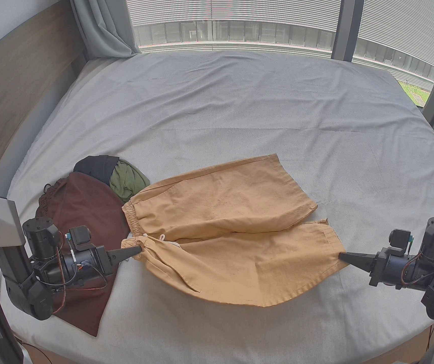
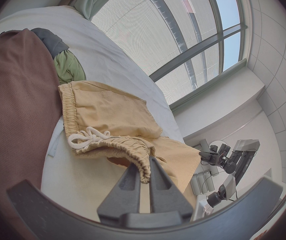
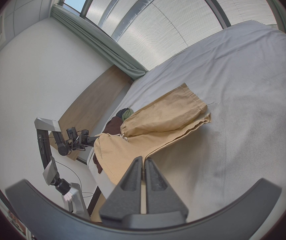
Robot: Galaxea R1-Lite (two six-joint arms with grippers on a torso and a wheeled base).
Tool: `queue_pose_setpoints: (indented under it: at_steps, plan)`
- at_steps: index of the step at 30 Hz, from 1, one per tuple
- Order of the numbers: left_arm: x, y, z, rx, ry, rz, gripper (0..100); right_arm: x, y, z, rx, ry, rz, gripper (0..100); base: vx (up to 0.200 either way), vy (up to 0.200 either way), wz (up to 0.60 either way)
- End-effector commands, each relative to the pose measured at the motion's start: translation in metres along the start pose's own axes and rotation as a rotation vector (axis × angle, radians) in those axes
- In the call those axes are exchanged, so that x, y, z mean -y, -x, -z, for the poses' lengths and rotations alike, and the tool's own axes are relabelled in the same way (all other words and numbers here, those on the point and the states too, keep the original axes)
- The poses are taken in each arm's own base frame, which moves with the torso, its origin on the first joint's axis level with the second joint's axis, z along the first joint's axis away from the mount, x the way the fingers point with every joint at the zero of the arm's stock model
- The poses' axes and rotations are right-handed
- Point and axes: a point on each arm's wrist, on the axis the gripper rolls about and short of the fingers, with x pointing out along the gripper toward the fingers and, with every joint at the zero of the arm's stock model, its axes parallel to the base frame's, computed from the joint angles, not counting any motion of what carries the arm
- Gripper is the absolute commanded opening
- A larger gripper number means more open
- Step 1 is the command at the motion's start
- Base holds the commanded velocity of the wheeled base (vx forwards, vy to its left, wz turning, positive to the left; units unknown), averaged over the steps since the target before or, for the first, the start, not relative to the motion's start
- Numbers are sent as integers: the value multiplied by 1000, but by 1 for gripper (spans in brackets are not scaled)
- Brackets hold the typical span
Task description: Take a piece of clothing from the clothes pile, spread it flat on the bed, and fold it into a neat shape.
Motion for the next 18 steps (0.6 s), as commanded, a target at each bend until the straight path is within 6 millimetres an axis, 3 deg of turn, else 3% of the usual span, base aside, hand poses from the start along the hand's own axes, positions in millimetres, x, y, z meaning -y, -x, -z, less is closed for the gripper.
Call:
queue_pose_setpoints:
  at_steps: [1, 18]
  plan:
    - [0, 0, -2, 8, -4, 0, 0, -6, 4, -4, 21, 22, -13, 0, 0, 0, 0]
    - [-1, -2, -6, 23, -5, -2, 0, -19, 11, -14, 72, 59, -44, 0, 0, 0, 0]
